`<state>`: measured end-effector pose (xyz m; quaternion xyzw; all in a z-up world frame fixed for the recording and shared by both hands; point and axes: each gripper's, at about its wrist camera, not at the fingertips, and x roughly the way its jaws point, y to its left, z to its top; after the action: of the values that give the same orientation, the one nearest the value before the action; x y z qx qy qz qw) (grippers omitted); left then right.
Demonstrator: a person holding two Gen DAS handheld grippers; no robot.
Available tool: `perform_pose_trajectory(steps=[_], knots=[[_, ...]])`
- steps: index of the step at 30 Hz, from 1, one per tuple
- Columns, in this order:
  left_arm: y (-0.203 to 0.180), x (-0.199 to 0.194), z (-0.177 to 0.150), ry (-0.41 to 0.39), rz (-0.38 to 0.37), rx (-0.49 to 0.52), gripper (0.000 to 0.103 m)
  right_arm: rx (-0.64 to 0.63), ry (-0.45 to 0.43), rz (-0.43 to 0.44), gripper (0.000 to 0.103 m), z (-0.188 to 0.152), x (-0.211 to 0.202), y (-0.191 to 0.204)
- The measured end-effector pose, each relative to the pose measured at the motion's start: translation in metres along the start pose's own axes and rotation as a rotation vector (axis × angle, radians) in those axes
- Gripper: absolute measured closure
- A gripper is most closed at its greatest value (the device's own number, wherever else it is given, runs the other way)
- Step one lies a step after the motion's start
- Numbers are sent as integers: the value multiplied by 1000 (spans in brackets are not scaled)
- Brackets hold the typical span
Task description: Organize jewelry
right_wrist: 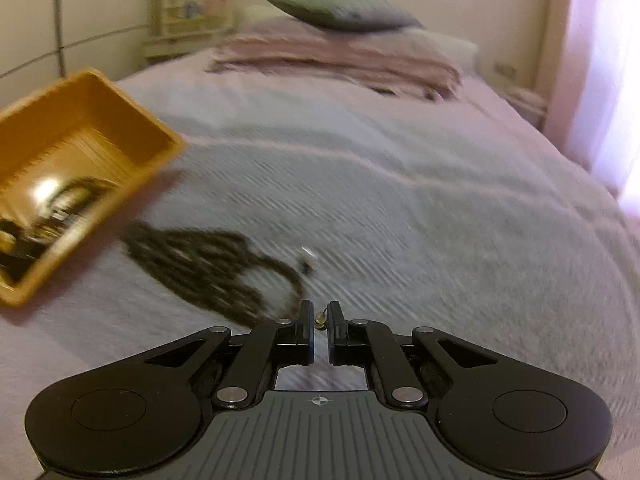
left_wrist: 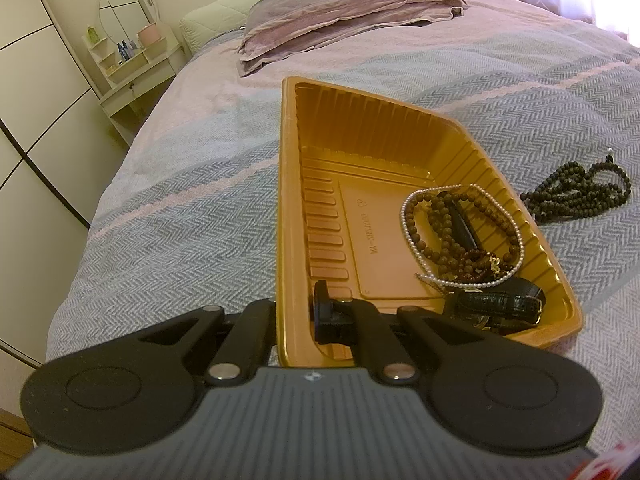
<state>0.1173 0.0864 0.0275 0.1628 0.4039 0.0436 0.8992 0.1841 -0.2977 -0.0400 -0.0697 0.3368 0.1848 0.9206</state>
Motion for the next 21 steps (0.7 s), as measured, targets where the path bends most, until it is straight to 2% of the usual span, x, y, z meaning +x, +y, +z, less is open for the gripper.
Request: perform_pose_trajectory(steps=[5, 10, 15, 21], knots=[[0, 0, 0, -1, -1, 1, 101, -39, -62, 170, 97, 35, -20, 46], [1, 0, 0, 0, -5, -3, 101, -130, -89, 313, 97, 63, -20, 102], [2, 0, 0, -2, -9, -5, 101, -188, -93, 363, 97, 84, -5, 143], [4, 1, -2, -2, -16, -8, 101, -199, -74, 390, 97, 97, 14, 165]])
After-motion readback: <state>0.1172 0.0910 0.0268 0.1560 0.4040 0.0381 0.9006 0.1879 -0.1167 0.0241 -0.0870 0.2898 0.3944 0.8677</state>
